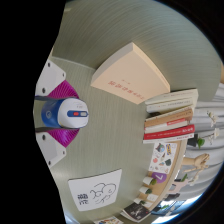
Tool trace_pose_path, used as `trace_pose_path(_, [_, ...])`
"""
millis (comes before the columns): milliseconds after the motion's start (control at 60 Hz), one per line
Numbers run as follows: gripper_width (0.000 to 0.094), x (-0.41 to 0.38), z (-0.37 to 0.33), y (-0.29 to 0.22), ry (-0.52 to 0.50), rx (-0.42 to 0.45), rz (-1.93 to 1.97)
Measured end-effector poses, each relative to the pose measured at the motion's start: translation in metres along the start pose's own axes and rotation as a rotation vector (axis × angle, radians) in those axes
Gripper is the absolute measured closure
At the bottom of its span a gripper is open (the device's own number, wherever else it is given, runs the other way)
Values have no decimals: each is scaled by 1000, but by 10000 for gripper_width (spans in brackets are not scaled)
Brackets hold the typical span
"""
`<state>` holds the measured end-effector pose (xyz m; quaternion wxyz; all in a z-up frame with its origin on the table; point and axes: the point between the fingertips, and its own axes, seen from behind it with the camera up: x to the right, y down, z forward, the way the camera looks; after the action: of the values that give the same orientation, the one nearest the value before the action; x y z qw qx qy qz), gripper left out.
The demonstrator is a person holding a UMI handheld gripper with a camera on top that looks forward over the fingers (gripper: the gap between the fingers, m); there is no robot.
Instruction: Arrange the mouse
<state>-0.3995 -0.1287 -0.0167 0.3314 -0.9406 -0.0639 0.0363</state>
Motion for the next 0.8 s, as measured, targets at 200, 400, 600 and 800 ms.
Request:
trace_pose_path(200, [579,28,-60,-86,17,123,-30])
trace_pose_path(400, [578,129,-138,-198,150,335,-7])
trace_pose_path(600, [580,256,-143,-232,221,385,40])
trace_pose_path(800, [582,333,-57,-165,216,187,48])
